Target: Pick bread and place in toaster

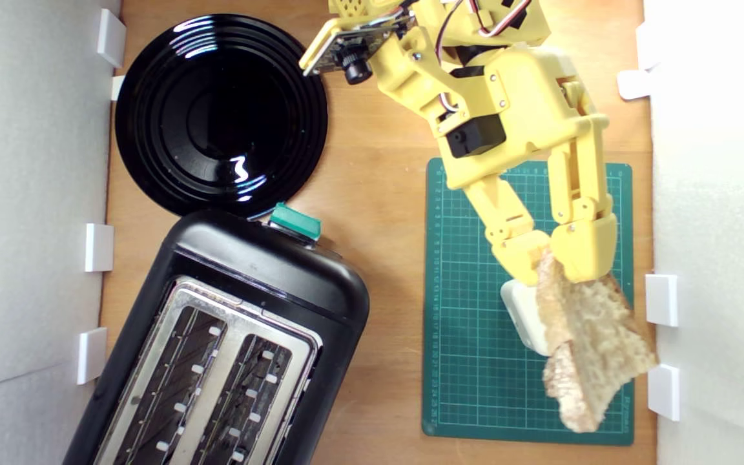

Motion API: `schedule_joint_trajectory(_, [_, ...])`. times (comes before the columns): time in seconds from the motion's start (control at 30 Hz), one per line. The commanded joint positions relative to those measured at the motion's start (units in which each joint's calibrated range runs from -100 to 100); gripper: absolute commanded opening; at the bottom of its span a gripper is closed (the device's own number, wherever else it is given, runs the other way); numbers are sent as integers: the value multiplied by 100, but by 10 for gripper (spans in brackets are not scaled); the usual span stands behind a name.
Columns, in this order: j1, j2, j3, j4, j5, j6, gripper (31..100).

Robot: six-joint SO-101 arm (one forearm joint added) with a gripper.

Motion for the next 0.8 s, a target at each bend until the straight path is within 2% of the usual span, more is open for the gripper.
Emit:
schedule_joint_trajectory(0.0, [370, -277, -1414, 24, 829, 232, 587])
schedule_joint_trajectory(0.17, [555, -177, -2921, 24, 2228, 619, 587])
schedule_joint_trajectory(0.27, [579, 131, -3947, 24, 3269, 1048, 587])
schedule_joint_trajectory(0.37, [765, 381, -4873, 287, 4523, 1655, 587])
schedule_joint_trajectory(0.5, [1022, 347, -4972, 296, 5061, 2450, 587])
schedule_joint_trajectory(0.7, [1595, 314, -5054, 296, 5650, 2910, 587])
schedule_joint_trajectory(0.77, [1756, 364, -5454, 205, 6136, 3093, 587])
